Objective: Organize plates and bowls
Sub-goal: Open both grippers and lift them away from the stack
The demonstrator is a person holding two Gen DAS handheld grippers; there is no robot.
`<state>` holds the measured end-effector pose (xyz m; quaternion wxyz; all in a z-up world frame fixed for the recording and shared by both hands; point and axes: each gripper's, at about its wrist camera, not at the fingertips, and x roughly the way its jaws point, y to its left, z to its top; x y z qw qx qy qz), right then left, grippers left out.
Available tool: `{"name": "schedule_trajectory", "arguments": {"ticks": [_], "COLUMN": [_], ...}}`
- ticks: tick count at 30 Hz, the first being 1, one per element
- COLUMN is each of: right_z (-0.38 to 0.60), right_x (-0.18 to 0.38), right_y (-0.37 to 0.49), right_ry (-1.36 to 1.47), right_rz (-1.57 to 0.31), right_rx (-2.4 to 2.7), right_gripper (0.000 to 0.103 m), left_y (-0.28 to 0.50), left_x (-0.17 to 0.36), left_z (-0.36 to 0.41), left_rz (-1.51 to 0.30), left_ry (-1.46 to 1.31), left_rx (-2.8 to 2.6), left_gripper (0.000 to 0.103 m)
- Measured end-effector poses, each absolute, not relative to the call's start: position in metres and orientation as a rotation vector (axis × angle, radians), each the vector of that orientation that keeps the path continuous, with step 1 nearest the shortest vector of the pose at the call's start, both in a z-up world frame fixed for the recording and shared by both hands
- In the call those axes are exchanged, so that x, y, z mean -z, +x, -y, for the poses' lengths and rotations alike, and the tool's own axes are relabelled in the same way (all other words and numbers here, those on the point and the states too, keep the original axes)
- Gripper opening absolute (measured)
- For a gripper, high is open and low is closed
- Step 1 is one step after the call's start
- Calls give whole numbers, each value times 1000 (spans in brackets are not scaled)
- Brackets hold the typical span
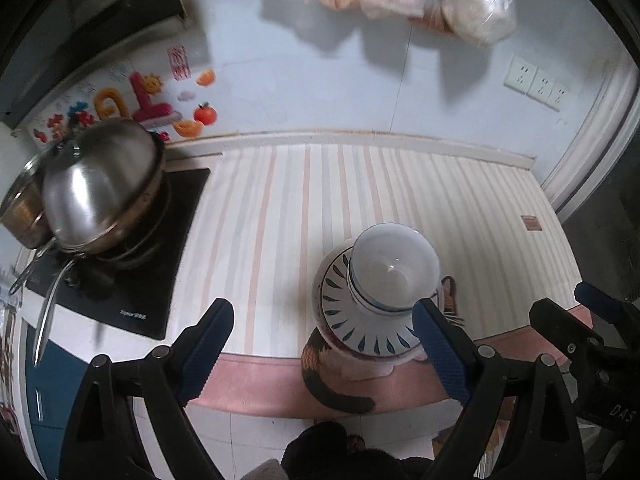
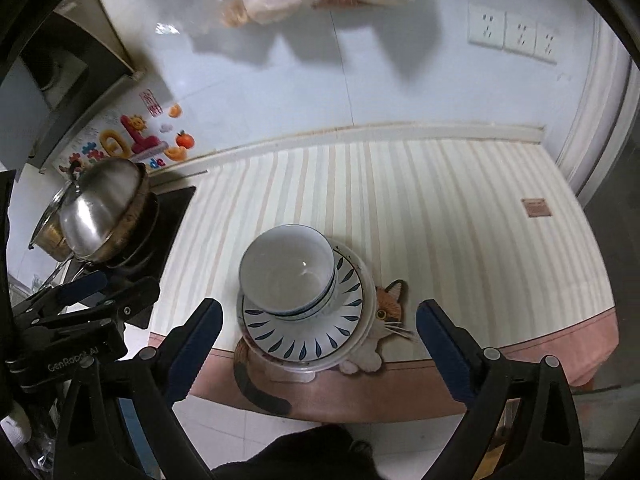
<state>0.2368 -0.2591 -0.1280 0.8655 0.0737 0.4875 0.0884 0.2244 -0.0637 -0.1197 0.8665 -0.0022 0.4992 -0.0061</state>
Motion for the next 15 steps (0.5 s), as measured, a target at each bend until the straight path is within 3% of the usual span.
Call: {"name": "schedule_trajectory", "arguments": {"ticks": [15], "right_z": [264], "right_x": [53], "right_y": [104], "right_ry": [109], "right_rz": [-897], "right_rx": [-255], "right_gripper": [100], "left_y": [91], "left_x": [56], "left_z": [65], "left_rz": [-918], "left_ry": [-24], "left_rx": [-86], "left_gripper": [92]}}
